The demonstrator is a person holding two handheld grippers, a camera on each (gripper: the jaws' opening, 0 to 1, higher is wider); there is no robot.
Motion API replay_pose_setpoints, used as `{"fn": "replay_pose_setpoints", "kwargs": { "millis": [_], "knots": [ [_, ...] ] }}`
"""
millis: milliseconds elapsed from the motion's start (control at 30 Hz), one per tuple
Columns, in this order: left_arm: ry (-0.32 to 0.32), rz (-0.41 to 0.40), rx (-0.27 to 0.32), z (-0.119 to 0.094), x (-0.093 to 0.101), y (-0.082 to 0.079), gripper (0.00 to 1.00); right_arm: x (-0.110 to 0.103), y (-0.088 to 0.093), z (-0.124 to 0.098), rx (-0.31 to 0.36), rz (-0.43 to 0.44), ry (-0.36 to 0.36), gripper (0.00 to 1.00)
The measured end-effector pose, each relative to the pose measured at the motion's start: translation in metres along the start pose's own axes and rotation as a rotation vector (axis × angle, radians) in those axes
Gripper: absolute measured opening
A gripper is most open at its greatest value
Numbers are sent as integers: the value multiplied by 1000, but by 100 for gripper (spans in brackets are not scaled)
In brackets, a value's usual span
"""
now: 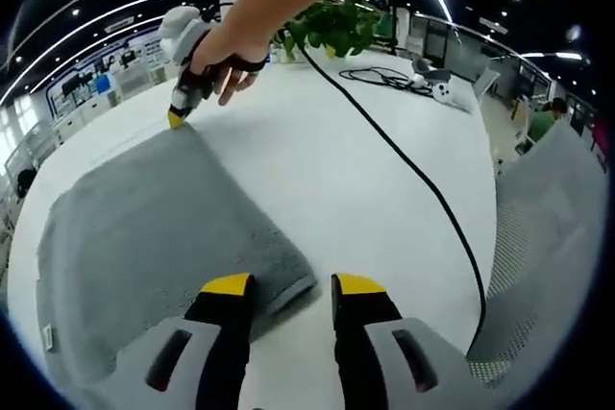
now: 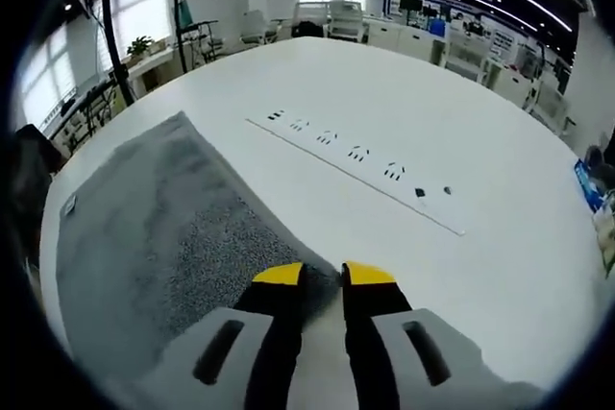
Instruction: Fold the towel on the table until its edges align and the towel forms a compact rectangular stack.
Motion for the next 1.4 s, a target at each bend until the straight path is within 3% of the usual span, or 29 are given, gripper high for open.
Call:
{"fn": "replay_pose_setpoints", "kwargs": {
  "millis": [100,200,267,367,567,700,767,1067,1233,1400],
  "knots": [
    [10,13,-17,2,2,5,36,-1,1,1,-8,30,4,20],
    [5,29,-16,6,1,4,35,-6,1,3,-2,125,-17,22],
    [5,-10,-16,8,-1,2,32,-7,1,2,6,170,-18,22],
    [4,-12,-23,10,-3,-2,23,-5,3,2,-6,140,-11,19],
    [24,5,-20,14,3,-6,16,5,12,-3,-16,133,7,21],
    [58,12,-27,17,10,-11,7,10,15,-5,-10,154,-8,15],
    [71,17,-28,19,14,-14,7,8,16,-8,-16,164,-32,10],
    [137,21,-38,30,35,-26,5,20,30,-21,-33,166,-20,7],
    [159,65,-40,36,49,-31,5,29,35,-29,-62,128,-27,1],
    [196,29,-33,45,64,-39,5,39,44,-40,-80,85,-23,0]
  ]
}}
Point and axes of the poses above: the point that each gripper's makers call its tool centre point, and the gripper's own axes: z roughly forward along the fingers, x roughly to its right, y roughly out of its underside, the point moved 7 cm from there along -z, roughly backward along the fingers, and after that the axes turned 6 degrees about y, right-handed, at the moved point
